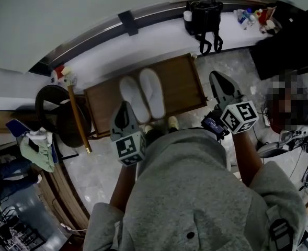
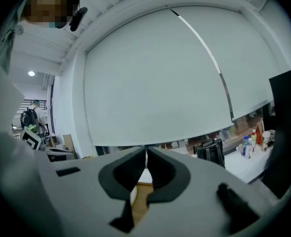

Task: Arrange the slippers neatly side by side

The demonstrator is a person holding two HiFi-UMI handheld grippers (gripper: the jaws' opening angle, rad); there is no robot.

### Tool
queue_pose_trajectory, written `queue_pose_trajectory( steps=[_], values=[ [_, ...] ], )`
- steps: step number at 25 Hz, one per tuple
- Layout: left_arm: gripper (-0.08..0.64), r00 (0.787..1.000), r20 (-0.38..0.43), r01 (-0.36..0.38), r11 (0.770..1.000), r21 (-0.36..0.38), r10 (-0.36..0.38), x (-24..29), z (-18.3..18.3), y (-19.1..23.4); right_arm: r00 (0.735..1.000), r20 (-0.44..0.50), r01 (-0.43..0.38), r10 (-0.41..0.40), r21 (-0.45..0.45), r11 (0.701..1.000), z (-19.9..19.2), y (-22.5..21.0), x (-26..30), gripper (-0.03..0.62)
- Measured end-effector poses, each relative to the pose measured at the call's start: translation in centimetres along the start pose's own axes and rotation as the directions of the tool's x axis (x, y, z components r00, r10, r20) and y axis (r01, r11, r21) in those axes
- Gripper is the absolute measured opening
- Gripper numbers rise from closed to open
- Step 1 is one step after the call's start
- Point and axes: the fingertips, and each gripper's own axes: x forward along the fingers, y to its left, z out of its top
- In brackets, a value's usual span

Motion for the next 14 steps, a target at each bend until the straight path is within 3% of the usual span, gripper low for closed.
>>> queue_pose_trajectory(
  steps=[14],
  values=[
    [0.021,0.999,-0.007,-0.048,0.999,0.015,0.048,0.0,-1.3,0.7,0.999,-0.014,-0.033,0.032,-0.010,0.999,-0.9,0.2,0.5,0.032]
  ],
)
